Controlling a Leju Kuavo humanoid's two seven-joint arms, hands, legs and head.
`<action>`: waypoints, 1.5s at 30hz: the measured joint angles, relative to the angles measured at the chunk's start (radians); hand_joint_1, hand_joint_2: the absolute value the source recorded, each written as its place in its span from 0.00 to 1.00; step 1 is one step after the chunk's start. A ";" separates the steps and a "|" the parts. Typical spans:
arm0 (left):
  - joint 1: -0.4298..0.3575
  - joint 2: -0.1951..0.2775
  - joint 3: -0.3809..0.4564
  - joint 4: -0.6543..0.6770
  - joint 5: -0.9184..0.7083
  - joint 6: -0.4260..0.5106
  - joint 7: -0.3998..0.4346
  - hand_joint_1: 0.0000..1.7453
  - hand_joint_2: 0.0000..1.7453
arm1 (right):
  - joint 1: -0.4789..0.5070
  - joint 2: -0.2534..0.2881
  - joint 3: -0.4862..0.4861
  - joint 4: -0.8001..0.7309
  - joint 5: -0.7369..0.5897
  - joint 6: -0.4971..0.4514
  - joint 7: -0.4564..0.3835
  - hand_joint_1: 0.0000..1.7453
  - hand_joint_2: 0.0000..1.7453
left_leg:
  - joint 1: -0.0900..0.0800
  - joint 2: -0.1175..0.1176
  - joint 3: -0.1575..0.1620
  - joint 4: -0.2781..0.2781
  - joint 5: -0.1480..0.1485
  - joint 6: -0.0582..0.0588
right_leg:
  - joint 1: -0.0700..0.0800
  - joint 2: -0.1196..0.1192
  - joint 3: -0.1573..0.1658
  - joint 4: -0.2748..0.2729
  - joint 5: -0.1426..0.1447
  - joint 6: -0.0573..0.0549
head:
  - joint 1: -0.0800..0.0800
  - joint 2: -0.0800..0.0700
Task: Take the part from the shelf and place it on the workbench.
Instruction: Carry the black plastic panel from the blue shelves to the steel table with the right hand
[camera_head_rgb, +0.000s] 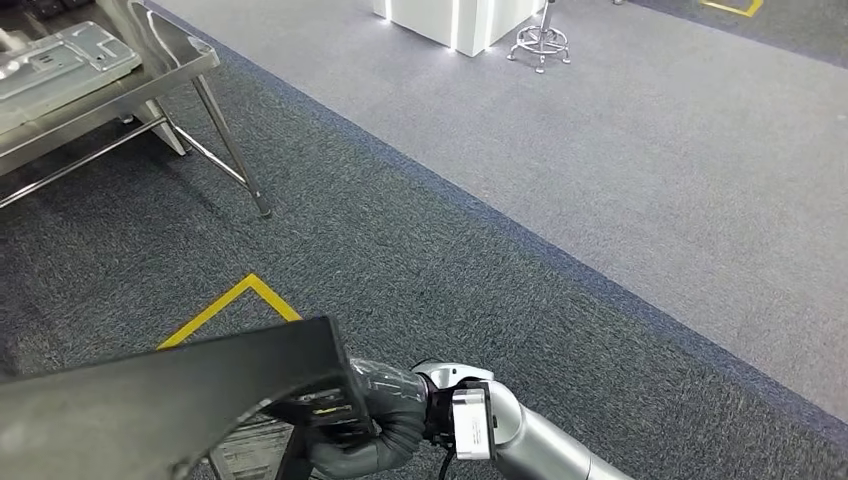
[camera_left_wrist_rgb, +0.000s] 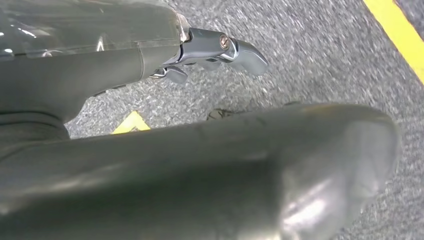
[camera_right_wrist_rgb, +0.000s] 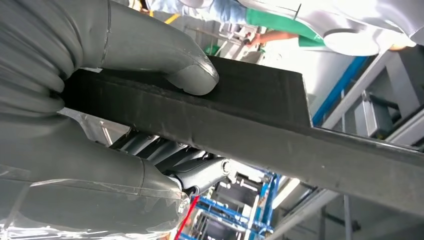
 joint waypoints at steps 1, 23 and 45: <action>0.000 0.001 0.000 0.000 0.000 -0.001 -0.001 0.00 0.00 | 0.000 0.002 0.000 -0.001 0.002 0.001 -0.001 0.92 1.00 | 0.003 -0.010 0.006 -0.007 0.003 0.005 | -0.001 0.021 -0.009 0.026 -0.015 0.004 | 0.000 0.000; -0.017 0.008 -0.002 0.001 -0.017 0.000 0.007 0.00 0.00 | -0.018 0.019 0.010 0.000 0.020 -0.005 0.005 0.92 1.00 | 0.023 -0.026 -0.115 0.218 -0.072 -0.052 | -0.007 0.037 -0.013 -0.019 0.029 -0.030 | -0.006 0.000; -0.017 0.010 -0.011 0.002 -0.021 -0.001 -0.001 0.00 0.00 | -0.005 0.003 0.011 0.002 0.034 -0.011 -0.007 0.92 1.00 | 0.021 -0.160 -0.013 0.010 -0.003 -0.028 | -0.006 0.164 -0.047 -0.013 0.056 -0.011 | -0.002 0.000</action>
